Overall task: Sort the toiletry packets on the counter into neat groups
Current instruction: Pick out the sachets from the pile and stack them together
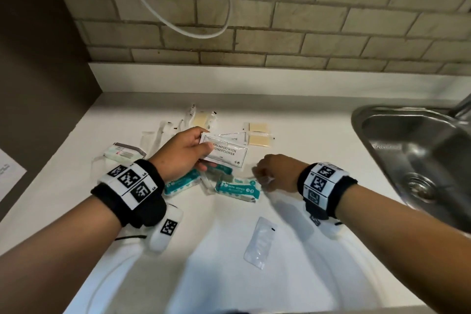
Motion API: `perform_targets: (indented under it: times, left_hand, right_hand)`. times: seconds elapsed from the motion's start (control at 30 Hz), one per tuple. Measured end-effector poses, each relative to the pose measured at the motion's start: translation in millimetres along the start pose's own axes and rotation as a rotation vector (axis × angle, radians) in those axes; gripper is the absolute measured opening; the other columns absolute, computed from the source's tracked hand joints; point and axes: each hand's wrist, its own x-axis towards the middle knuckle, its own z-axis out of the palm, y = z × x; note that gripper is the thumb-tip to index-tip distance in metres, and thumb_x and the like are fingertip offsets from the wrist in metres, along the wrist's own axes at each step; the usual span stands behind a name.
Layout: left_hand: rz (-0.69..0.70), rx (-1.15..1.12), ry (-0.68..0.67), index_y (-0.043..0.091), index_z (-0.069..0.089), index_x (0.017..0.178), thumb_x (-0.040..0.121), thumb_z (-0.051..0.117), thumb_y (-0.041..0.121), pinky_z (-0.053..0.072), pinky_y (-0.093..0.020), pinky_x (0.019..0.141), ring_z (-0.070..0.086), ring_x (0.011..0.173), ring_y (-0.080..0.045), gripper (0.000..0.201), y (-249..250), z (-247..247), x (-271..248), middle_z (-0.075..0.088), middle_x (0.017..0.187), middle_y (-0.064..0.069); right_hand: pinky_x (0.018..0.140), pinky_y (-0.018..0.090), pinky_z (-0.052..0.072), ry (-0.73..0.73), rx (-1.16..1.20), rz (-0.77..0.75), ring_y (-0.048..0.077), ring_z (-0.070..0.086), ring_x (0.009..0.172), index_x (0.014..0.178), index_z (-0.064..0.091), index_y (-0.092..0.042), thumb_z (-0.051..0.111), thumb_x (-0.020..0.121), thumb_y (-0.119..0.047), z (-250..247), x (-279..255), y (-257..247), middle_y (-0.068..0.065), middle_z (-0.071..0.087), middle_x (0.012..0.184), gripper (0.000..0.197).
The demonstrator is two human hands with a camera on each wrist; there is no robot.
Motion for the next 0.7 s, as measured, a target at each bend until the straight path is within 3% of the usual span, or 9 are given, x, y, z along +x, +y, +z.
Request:
perform_targets:
  times: [0.1,0.17,0.23,0.3,0.43,0.5,0.57,0.63,0.7]
  left_hand:
    - [-0.022,0.021,-0.040,0.013,0.058,0.114,0.100,0.048,0.015,0.058,-0.025,0.066,0.072,0.071,-0.013,0.018,2.4,10.5,4.5,0.074,0.105,-0.005]
    - [-0.023,0.041,-0.030,0.015,0.059,0.114,0.099,0.049,0.017,0.058,-0.032,0.070,0.070,0.070,-0.015,0.017,4.2,16.2,9.1,0.074,0.104,-0.004]
    - [-0.032,0.037,-0.003,0.016,0.058,0.113,0.099,0.050,0.018,0.060,-0.042,0.071,0.070,0.070,-0.017,0.016,6.8,20.1,16.4,0.074,0.102,-0.004]
    - [-0.033,0.039,0.044,0.016,0.057,0.113,0.099,0.050,0.020,0.059,-0.049,0.077,0.073,0.078,-0.021,0.016,11.4,24.9,26.9,0.073,0.104,-0.004]
    - [-0.004,0.035,0.110,0.010,0.051,0.118,0.101,0.046,0.015,0.060,-0.038,0.080,0.073,0.084,-0.021,0.019,21.9,42.0,51.3,0.069,0.114,-0.009]
    - [-0.013,0.071,0.081,0.011,0.051,0.117,0.101,0.045,0.016,0.060,-0.042,0.078,0.072,0.087,-0.025,0.018,25.0,55.9,62.4,0.070,0.110,-0.010]
    - [-0.011,0.070,0.029,0.010,0.051,0.117,0.101,0.044,0.014,0.061,-0.039,0.072,0.071,0.084,-0.026,0.018,27.9,72.5,71.8,0.070,0.109,-0.013]
    - [0.008,0.015,-0.006,0.004,0.050,0.118,0.100,0.043,0.007,0.058,-0.023,0.061,0.069,0.078,-0.022,0.019,30.2,89.6,81.7,0.067,0.113,-0.017]
    - [0.016,0.006,-0.034,0.004,0.052,0.112,0.098,0.046,0.005,0.054,-0.019,0.058,0.066,0.078,-0.019,0.015,32.5,105.8,89.9,0.068,0.110,-0.017]
  right_hand:
    - [0.089,0.034,0.052,-0.021,-0.035,0.017,0.017,0.054,0.086,0.071,0.048,-0.032,0.066,0.084,-0.021,-1.2,7.7,3.9,-0.006,0.056,0.086,0.025]
    - [0.089,0.034,0.052,-0.044,-0.058,0.061,0.019,0.058,0.090,0.089,0.061,-0.025,0.068,0.084,-0.026,-7.3,7.0,8.2,-0.003,0.062,0.094,0.009]
    - [0.085,0.032,0.051,-0.006,-0.076,0.087,0.021,0.059,0.100,0.105,0.064,-0.018,0.069,0.084,-0.024,-17.0,6.5,17.6,0.001,0.065,0.104,0.023]
    - [0.079,0.030,0.048,0.051,-0.066,0.053,0.020,0.058,0.096,0.099,0.064,-0.018,0.070,0.083,-0.017,-31.2,1.5,26.3,0.003,0.066,0.103,0.018]
    - [0.063,0.025,0.038,0.076,0.112,-0.095,0.014,0.053,0.077,0.077,0.059,-0.025,0.077,0.075,-0.012,-56.3,-18.9,31.0,-0.008,0.060,0.078,0.022]
    - [0.060,0.025,0.040,0.179,0.275,-0.151,0.013,0.054,0.071,0.072,0.054,-0.028,0.080,0.072,-0.014,-64.5,-23.3,35.6,-0.011,0.059,0.077,0.030]
    - [0.062,0.023,0.043,0.338,0.394,-0.155,0.014,0.055,0.072,0.085,0.057,-0.024,0.084,0.068,-0.013,-68.9,-23.4,45.7,-0.005,0.059,0.091,0.034]
    - [0.073,0.026,0.048,0.439,0.430,-0.079,0.017,0.054,0.082,0.116,0.054,-0.020,0.088,0.062,-0.015,-68.3,-19.9,63.7,0.000,0.050,0.112,0.064]
    - [0.077,0.026,0.049,0.386,0.451,-0.010,0.018,0.054,0.090,0.137,0.041,-0.023,0.089,0.062,-0.015,-64.0,-19.1,82.0,-0.002,0.043,0.120,0.089]
